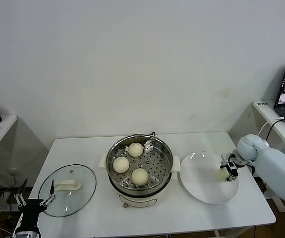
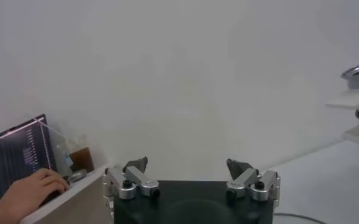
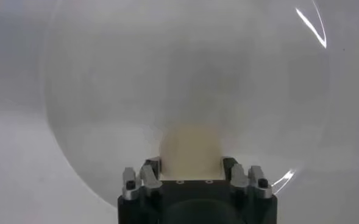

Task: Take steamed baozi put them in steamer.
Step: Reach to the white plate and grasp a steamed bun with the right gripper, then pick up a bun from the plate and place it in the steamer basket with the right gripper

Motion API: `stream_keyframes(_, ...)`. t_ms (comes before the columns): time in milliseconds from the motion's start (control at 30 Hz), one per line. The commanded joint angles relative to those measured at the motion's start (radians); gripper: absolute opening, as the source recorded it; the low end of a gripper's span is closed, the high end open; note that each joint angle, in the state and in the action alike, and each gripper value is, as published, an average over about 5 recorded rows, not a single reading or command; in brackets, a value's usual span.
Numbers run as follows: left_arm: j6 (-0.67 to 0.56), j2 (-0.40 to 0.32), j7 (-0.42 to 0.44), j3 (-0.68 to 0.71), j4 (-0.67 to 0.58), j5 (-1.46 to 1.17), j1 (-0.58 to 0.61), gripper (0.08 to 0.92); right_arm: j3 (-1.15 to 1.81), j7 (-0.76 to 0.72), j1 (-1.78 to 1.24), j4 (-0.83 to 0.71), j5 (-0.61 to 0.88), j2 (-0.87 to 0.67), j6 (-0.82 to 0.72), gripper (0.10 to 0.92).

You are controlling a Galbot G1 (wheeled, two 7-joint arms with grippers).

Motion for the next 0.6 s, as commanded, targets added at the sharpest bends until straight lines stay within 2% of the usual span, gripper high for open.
stream_keyframes(33, 0.0, -0.001, 0.0, 0.002, -0.001, 0.0, 0.0, 0.823, -0.02, -0.018, 0.026, 0.049, 0.033, -0.04, -0.011, 0.546)
stream_keyframes(333, 0.0, 0.003, 0.001, 0.004, -0.006, -0.005, -0.002, 0.823, -0.183, -0.074, 0.205, 0.205, 0.201, -0.171, -0.074, 0.539)
stream_keyframes(467, 0.0, 0.007, 0.002, 0.008, -0.006, -0.007, -0.005, 0.823, -0.326, -0.092, 0.401, 0.287, 0.343, -0.209, -0.126, 0.543)
stream_keyframes(600, 0.0, 0.011, 0.003, 0.017, -0.007, -0.009, -0.012, 0.823, -0.531, -0.084, 0.658, 0.349, 0.508, -0.177, -0.184, 0.549)
